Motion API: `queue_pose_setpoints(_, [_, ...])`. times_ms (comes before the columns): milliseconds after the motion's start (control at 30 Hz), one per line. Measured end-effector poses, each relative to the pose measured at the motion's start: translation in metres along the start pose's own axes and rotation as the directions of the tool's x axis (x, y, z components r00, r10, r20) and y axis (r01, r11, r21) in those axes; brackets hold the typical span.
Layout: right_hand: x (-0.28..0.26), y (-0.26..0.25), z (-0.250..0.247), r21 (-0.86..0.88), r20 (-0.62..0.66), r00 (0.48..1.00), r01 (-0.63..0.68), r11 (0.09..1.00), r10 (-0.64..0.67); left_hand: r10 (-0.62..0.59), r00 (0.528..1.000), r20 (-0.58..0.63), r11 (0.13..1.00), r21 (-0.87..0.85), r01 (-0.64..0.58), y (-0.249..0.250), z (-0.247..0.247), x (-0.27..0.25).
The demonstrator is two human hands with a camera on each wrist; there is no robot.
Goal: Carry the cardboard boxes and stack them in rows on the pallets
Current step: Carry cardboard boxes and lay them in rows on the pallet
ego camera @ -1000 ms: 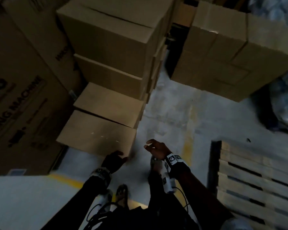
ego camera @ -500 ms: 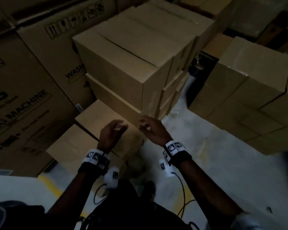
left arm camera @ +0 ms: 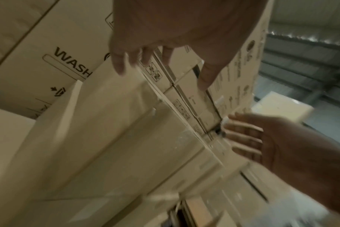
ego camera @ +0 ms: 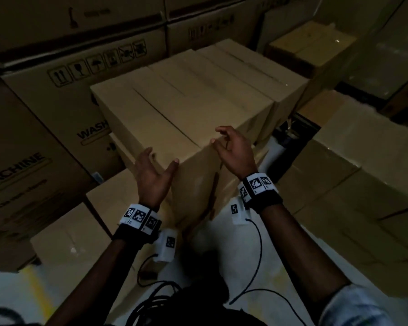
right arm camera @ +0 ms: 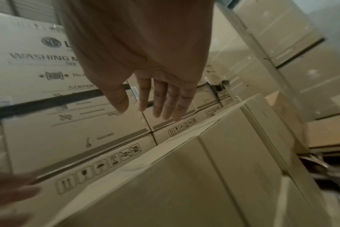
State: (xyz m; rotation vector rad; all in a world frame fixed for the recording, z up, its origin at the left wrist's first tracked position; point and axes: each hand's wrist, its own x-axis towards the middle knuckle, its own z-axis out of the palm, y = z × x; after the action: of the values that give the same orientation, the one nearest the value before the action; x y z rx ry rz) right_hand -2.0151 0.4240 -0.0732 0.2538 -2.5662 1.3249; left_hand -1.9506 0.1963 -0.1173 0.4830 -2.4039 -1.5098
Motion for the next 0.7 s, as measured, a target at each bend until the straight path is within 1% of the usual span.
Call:
queue_pose_setpoints(67, [0.027, 0.018, -0.007, -0.045, 0.047, 0.999, -0.002, 0.999, 0.004, -0.008, 0.996, -0.093, 1.0, 0.027, 0.01, 0.001, 0.022, 0.018])
queue_pose_setpoints(100, [0.04, 0.03, -0.009, -0.075, 0.081, 0.997, -0.005, 0.997, 0.011, -0.049, 0.992, -0.12, 0.998, 0.031, 0.053, 0.0, 0.035, 0.026])
queue_pose_setpoints(167, [0.05, 0.05, -0.006, -0.095, 0.169, 0.985, 0.002, 0.995, 0.014, -0.134, 0.982, -0.136, 0.99, 0.017, 0.137, -0.005, 0.054, 0.031])
queue_pose_setpoints(233, [0.062, 0.066, -0.003, -0.125, 0.262, 0.965, 0.022, 0.992, 0.011, -0.163, 0.97, -0.181, 0.986, -0.001, 0.165, -0.004, 0.073, 0.037])
queue_pose_setpoints(300, [0.067, 0.079, 0.0, -0.148, 0.311, 0.95, 0.051, 0.988, -0.002, -0.167, 0.948, -0.273, 0.983, 0.034, 0.183, -0.001, 0.082, 0.035])
queue_pose_setpoints(367, [0.07, 0.084, 0.001, -0.165, 0.311, 0.95, 0.087, 0.983, -0.032, -0.136, 0.934, -0.329, 0.986, 0.049, 0.161, -0.001, 0.085, 0.036])
queue_pose_setpoints(433, [0.076, 0.089, 0.007, -0.193, 0.283, 0.956, 0.13, 0.972, -0.072, -0.129, 0.92, -0.37, 0.984, 0.066, 0.164, -0.006, 0.085, 0.038])
queue_pose_setpoints(500, [0.078, 0.093, 0.012, -0.198, 0.28, 0.956, 0.142, 0.97, -0.083, -0.132, 0.917, -0.377, 0.983, 0.071, 0.17, -0.01, 0.083, 0.036])
queue_pose_setpoints(533, [0.083, 0.094, 0.015, -0.189, 0.299, 0.949, 0.158, 0.969, -0.096, -0.136, 0.909, -0.394, 0.983, 0.061, 0.173, -0.011, 0.082, 0.035])
queue_pose_setpoints(600, [0.084, 0.096, 0.016, -0.192, 0.286, 0.95, 0.182, 0.964, -0.123, -0.123, 0.915, -0.385, 0.988, 0.037, 0.149, -0.01, 0.081, 0.035])
queue_pose_setpoints(700, [0.086, 0.098, 0.013, -0.124, 0.255, 0.955, 0.191, 0.974, -0.155, -0.112, 0.907, -0.405, 0.989, 0.047, 0.143, -0.012, 0.082, 0.034])
